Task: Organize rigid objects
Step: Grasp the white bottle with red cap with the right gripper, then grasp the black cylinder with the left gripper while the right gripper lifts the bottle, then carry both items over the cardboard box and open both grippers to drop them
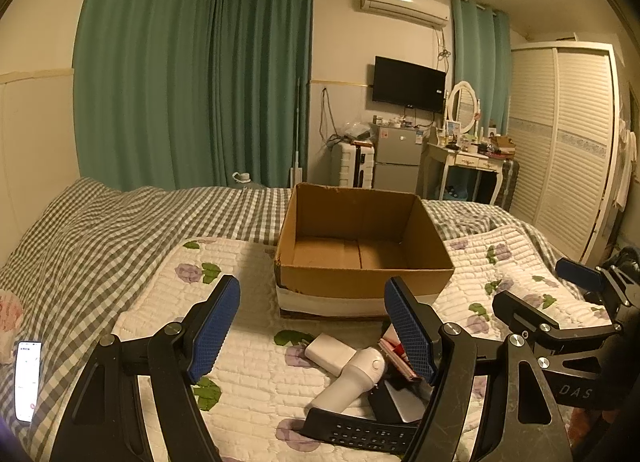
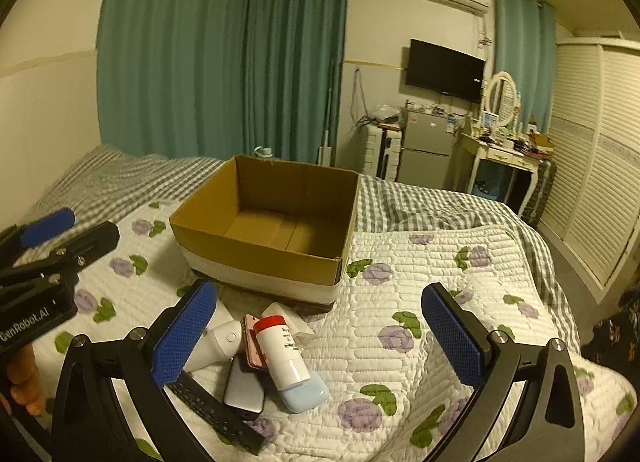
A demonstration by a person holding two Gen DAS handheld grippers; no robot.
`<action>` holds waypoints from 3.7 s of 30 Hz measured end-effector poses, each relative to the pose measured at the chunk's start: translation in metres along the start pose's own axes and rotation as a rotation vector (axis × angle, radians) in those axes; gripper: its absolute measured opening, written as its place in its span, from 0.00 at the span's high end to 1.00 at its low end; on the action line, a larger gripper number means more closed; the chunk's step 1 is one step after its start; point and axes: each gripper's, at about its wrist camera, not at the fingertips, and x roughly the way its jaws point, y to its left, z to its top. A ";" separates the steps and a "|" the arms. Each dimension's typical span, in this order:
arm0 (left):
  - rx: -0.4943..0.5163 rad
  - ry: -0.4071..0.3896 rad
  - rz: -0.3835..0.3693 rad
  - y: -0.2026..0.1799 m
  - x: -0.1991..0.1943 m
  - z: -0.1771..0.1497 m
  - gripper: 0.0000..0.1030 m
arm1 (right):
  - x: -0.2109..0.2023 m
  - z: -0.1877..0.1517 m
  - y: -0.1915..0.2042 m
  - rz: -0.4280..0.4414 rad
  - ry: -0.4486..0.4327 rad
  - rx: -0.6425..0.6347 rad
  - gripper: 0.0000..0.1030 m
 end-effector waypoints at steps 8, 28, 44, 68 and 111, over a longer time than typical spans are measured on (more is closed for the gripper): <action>0.002 0.072 0.054 0.000 0.027 -0.015 0.25 | 0.068 -0.019 -0.009 0.060 0.171 -0.060 0.12; 0.129 0.284 0.091 -0.028 0.081 -0.062 0.25 | 0.127 -0.063 0.006 0.336 0.401 -0.025 0.62; -0.180 0.481 0.148 -0.031 0.059 -0.093 0.25 | 0.056 -0.052 -0.023 0.250 0.221 -0.004 0.64; -0.372 0.617 -0.002 -0.027 0.062 -0.112 0.66 | 0.026 -0.056 -0.032 0.252 0.178 0.034 0.64; 0.008 0.316 -0.005 -0.032 0.227 0.108 0.43 | 0.165 0.095 -0.037 0.215 0.041 0.005 0.65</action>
